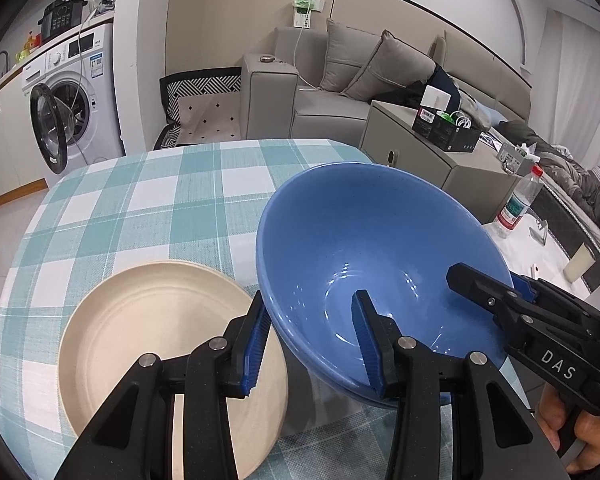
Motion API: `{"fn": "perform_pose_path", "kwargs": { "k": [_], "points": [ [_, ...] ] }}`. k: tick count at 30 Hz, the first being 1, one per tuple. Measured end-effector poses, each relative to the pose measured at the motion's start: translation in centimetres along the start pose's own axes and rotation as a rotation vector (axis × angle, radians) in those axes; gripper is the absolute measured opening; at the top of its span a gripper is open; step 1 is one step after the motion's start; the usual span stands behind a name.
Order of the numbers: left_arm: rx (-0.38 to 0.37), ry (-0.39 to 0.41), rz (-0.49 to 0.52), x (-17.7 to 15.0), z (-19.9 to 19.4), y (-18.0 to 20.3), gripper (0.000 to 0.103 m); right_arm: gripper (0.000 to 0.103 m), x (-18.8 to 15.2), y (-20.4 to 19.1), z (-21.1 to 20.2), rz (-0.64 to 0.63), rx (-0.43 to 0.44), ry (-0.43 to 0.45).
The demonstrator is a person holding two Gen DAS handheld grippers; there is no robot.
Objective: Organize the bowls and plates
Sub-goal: 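Lift the bowl stack with both grippers and carry it over the cream plates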
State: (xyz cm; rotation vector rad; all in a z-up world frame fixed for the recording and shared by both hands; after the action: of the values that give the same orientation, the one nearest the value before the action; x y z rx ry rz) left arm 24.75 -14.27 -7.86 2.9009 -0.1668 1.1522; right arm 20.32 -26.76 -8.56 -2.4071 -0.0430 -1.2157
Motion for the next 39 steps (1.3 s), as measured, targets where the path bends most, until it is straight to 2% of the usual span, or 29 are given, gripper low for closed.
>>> {"fn": "perform_pose_path", "kwargs": {
  "k": [17,39],
  "points": [
    [0.001,0.048,-0.012,0.8,-2.6,-0.5,0.042,0.038,0.9,-1.8,-1.8,-0.035,-0.021,0.021],
    [0.025,0.102,-0.063,0.8,-6.9,-4.8,0.042,0.038,2.1,-6.8,-2.3,-0.106,-0.004,0.034]
  ]
}}
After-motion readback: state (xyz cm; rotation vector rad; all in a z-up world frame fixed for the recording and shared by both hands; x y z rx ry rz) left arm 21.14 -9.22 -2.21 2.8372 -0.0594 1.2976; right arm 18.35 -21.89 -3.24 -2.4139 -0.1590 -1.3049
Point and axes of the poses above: each gripper's, at about its wrist camera, not at the fingertips, and z roughly the way its jaws point, y to its right, x to its top, the point moved 4 cm from there along z, roughly the way its jaws point, and after that the axes turned 15 degrees about x, right-handed, at the moved point
